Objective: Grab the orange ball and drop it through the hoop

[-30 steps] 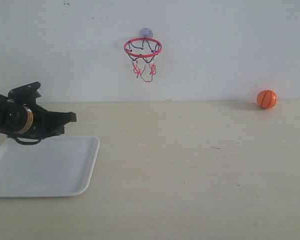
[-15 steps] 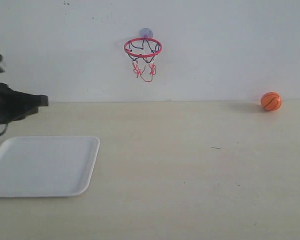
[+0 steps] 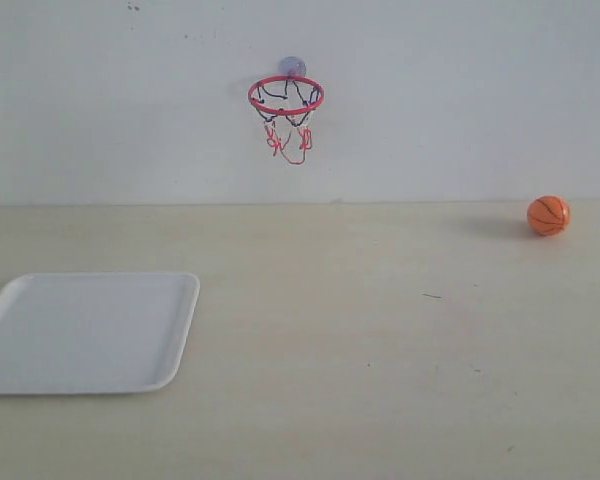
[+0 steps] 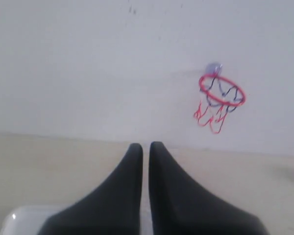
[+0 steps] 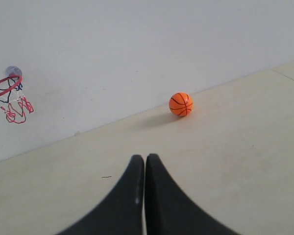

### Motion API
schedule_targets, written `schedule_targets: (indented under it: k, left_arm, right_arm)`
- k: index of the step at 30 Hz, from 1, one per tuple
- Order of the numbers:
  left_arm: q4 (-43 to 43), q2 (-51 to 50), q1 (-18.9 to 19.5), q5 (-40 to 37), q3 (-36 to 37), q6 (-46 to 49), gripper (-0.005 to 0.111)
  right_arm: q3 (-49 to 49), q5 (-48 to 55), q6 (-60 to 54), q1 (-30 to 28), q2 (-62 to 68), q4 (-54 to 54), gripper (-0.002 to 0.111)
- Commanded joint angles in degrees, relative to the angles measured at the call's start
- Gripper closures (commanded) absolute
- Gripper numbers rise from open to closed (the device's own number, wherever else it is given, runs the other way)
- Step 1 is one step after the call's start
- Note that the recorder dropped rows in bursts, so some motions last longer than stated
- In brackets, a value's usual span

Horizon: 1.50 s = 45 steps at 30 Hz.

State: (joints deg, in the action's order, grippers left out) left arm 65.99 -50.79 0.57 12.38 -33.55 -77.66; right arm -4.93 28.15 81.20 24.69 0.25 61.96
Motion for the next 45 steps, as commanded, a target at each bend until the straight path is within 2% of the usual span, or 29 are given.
schedule_targets:
  k: [1,5,11,15,18,20,22,24,26,29,31,36,41,43,45]
  left_arm:
    - [-0.52,7.81,0.26,0.22,0.32,0.39,0.103]
    - [-0.52,15.27,0.39,-0.52,0.90,0.48,0.103]
    - [-0.66,37.10,0.51,-0.79,7.70,-3.08,0.103]
    - [-0.66,48.41,0.51,-0.90,10.49,-8.90,0.103]
    - [-0.66,50.79,0.51,-0.85,11.44,-10.35,0.103]
    - [-1.70,50.79,0.51,-1.33,11.44,-4.34,0.103]
    - [-6.13,50.79,0.51,-3.55,12.32,9.56,0.103]
    - [-18.00,50.79,0.51,-6.58,14.23,30.30,0.103]
    - [-36.47,50.79,0.51,-9.71,16.33,51.14,0.103]
    - [-55.88,50.79,0.51,-12.38,18.98,70.91,0.103]
    - [-58.25,50.79,0.51,-12.38,20.88,72.84,0.103]
    - [-58.25,50.79,0.51,-12.38,28.27,65.22,0.103]
    - [-58.25,50.79,0.51,-12.84,33.55,64.47,0.103]
    - [-58.25,50.79,0.51,-18.64,33.55,64.47,0.103]
    - [-58.38,50.79,0.51,-21.27,33.55,64.94,0.103]
  right_arm:
    - [0.27,0.23,-0.25,-0.25,-0.25,0.19,0.108]
    - [0.27,0.23,-0.25,-0.25,-0.25,0.19,0.108]
    - [0.27,0.23,-0.25,-0.25,-0.25,0.19,0.108]
    - [0.27,0.23,-0.25,-0.25,-0.25,0.19,0.108]
    - [0.27,0.23,-0.25,-0.25,-0.25,0.19,0.108]
    - [0.27,0.23,-0.25,-0.25,-0.25,0.19,0.108]
    - [0.27,0.37,-0.25,-0.25,-0.25,0.20,0.108]
    - [0.27,0.37,-0.25,-0.25,-0.25,0.20,0.108]
    - [0.27,0.37,-0.25,-0.25,-0.25,0.20,0.108]
    - [0.27,0.37,-0.25,-0.25,-0.25,0.20,0.108]
    - [0.27,0.37,-0.25,-0.25,-0.25,0.20,0.108]
    - [0.27,0.37,-0.25,-0.25,-0.25,0.20,0.108]
    - [0.27,0.37,-0.25,-0.25,-0.25,0.20,0.108]
    - [0.27,0.37,-0.25,-0.25,-0.25,0.20,0.108]
    - [0.27,0.37,-0.25,-0.25,-0.25,0.20,0.108]
